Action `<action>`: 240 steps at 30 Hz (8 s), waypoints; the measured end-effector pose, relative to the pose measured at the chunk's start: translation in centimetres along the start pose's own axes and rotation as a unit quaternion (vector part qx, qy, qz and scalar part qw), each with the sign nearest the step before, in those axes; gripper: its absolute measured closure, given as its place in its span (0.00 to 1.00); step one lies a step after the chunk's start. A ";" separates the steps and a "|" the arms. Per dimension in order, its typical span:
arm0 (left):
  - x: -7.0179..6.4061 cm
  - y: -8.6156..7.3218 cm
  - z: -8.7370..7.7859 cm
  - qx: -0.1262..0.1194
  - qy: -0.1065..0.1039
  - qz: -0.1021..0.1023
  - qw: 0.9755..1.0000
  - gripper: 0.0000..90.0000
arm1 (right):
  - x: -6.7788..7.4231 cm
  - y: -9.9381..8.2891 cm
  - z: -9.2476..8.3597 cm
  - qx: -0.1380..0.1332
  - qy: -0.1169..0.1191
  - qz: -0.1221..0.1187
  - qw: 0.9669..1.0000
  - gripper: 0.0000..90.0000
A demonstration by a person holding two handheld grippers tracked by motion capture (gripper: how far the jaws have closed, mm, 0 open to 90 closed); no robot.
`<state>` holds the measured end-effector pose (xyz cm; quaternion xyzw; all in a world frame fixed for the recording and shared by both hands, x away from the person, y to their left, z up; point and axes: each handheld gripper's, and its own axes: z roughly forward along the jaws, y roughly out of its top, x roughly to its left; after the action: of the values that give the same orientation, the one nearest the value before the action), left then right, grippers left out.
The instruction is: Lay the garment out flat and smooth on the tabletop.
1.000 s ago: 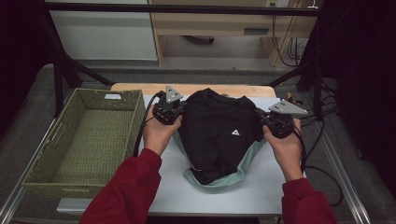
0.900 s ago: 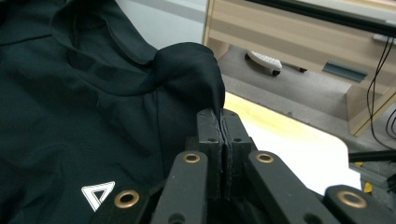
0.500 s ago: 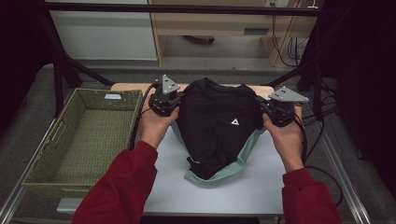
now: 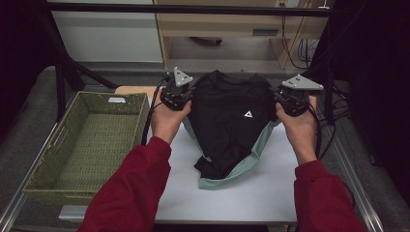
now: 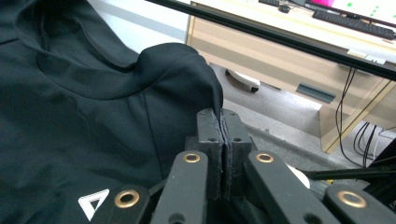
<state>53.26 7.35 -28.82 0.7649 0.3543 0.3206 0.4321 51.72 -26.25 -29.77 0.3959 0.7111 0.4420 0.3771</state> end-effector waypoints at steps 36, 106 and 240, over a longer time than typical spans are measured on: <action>1.6 0.0 7.4 0.033 0.000 -0.020 0.999 0.98 | -2.3 -2.6 5.6 0.020 -0.017 0.037 0.999 0.98; -8.9 -21.6 -6.9 0.074 -0.038 -0.092 0.992 0.23 | 14.5 -15.3 -4.1 0.138 0.124 0.059 0.981 0.46; -8.1 -22.5 -6.3 0.103 -0.034 -0.078 0.991 0.28 | 20.5 -14.8 -3.0 0.161 0.223 -0.032 0.961 0.92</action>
<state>37.86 11.94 -47.67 0.7855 0.4294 0.2216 0.3867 37.42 -13.21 -46.36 0.3197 0.8514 0.3862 0.1544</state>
